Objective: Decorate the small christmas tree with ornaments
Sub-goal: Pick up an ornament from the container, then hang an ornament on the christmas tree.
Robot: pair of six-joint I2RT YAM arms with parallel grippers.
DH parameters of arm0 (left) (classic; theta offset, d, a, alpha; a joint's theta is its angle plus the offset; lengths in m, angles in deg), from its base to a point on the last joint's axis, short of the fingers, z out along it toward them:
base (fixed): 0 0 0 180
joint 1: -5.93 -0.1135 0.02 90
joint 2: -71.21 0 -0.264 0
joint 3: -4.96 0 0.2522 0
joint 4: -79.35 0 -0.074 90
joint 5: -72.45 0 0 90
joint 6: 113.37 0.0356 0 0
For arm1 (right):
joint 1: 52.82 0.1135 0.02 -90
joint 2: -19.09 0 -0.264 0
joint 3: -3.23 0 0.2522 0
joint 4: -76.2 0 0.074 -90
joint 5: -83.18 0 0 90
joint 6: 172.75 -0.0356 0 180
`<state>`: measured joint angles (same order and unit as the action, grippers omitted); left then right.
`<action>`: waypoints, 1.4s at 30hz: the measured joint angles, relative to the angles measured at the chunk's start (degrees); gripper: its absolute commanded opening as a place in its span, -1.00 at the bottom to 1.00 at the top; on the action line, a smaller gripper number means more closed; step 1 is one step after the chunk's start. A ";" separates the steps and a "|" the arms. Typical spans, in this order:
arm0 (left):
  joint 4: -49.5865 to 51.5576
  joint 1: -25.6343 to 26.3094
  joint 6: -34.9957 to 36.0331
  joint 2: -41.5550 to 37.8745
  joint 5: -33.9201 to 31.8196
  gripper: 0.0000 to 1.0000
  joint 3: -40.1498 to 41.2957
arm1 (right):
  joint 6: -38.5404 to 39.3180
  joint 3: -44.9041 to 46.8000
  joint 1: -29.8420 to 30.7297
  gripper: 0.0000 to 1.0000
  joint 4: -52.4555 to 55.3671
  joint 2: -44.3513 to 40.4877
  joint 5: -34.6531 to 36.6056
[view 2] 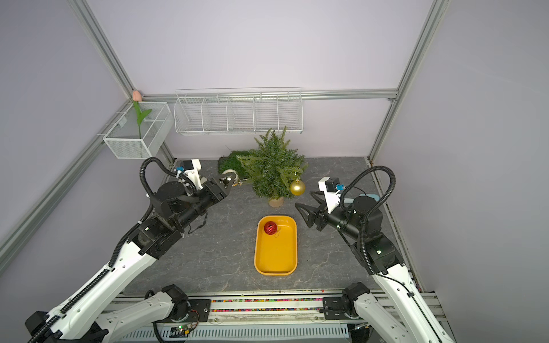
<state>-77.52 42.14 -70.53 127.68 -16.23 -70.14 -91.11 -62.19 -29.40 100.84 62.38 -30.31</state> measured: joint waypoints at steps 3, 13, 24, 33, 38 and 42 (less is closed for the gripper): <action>-0.15 -2.67 0.02 0.35 3.10 -0.14 -2.34 | 0.02 -0.57 0.44 0.58 -2.32 1.27 -0.63; -14.91 -4.87 14.05 0.37 10.67 -0.31 -0.48 | 1.40 -3.65 1.11 0.57 -6.12 7.67 -2.29; -57.66 -4.87 38.82 6.47 18.21 -0.51 16.37 | 2.89 -5.57 1.18 0.57 -7.39 11.02 -2.29; -81.74 -4.87 50.18 14.69 22.16 -0.57 20.92 | 3.10 -5.57 1.40 0.57 -7.37 11.72 -1.97; -85.85 -4.87 53.51 14.91 22.77 -0.59 21.53 | 3.50 -5.57 1.44 0.57 -7.37 11.98 -1.64; -87.52 -4.87 55.32 15.69 22.73 -0.60 22.03 | 3.74 -5.81 1.44 0.57 -7.37 12.79 -1.60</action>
<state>-165.04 37.26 -15.21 143.37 6.50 -48.11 -87.37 -68.01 -27.96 93.47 75.17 -31.90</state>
